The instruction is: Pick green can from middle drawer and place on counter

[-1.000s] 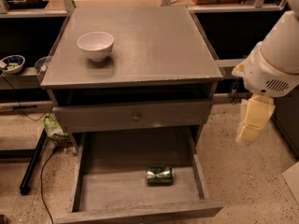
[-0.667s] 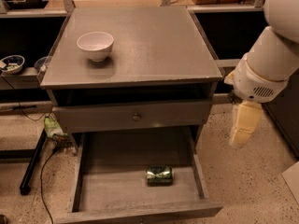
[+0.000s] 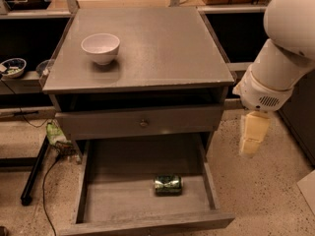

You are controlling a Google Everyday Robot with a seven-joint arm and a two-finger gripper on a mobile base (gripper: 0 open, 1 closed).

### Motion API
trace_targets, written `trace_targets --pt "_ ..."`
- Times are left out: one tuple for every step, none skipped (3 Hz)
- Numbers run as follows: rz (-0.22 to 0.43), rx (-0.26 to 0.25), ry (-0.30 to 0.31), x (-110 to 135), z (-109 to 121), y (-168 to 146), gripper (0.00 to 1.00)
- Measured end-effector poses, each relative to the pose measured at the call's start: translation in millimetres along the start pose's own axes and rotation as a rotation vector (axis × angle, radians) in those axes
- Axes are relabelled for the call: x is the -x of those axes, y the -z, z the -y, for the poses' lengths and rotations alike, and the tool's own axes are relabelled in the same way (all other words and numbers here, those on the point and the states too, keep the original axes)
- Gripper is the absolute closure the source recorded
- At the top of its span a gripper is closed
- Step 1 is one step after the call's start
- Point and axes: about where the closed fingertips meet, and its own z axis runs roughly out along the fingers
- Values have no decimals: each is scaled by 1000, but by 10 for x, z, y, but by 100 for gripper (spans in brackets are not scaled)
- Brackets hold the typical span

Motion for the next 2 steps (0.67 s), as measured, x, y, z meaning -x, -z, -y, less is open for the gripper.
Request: trace_targets --pt "23 2 19 42 -27 -45 0" --pt "53 32 59 164 -106 -283 0"
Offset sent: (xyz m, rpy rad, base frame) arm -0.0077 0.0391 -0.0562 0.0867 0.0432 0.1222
